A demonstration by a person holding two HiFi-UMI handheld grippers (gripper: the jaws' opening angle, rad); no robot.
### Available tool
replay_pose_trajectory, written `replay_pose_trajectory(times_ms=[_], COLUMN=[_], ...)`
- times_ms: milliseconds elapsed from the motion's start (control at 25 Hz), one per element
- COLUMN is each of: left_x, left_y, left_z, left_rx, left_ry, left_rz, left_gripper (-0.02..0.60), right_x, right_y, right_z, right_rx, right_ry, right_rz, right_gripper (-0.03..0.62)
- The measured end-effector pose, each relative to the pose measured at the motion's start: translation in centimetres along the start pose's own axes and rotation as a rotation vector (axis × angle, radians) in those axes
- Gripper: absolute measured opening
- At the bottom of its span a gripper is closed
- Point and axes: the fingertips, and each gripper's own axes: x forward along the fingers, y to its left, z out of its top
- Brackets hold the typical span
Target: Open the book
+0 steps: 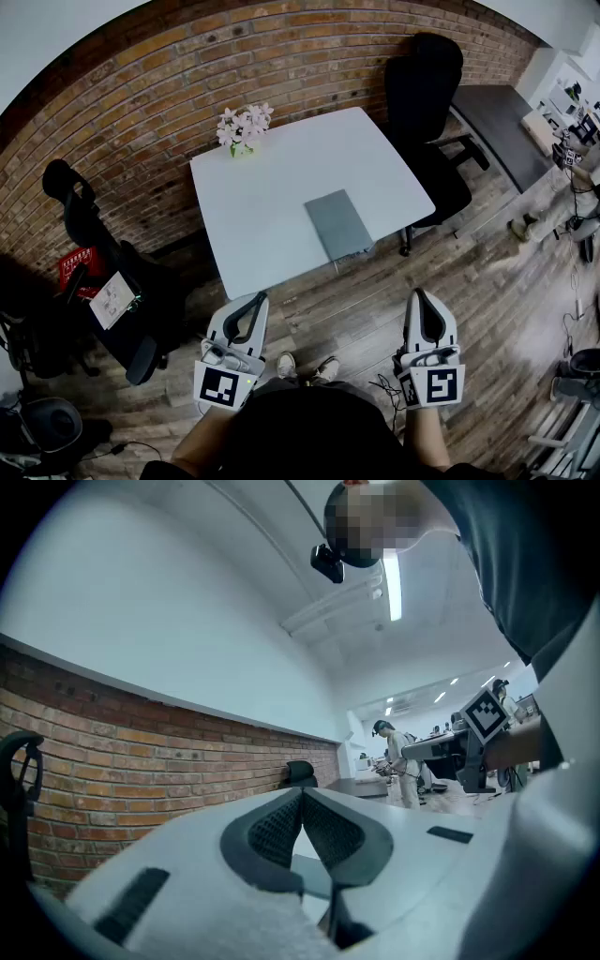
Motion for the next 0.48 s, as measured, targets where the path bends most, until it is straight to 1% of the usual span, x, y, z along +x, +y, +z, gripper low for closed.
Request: replay_pose_trajectory(times_ms=[320, 480], left_x=[0.7, 1.3], left_y=[-0.1, -1.2], left_z=[0.1, -0.1], left_rx=[-0.011, -0.022], left_ry=[0.004, 0.011], left_rz=[-0.007, -0.001], left_gripper=[0.026, 0.026], right_x=[-0.3, -0.9], right_y=[-0.5, -1.5], right_z=[-0.3, -0.9], right_rx=[0.005, 0.024], right_ry=[0.012, 0.013], right_rz=[-0.009, 0.007], right_gripper=[0.012, 0.012])
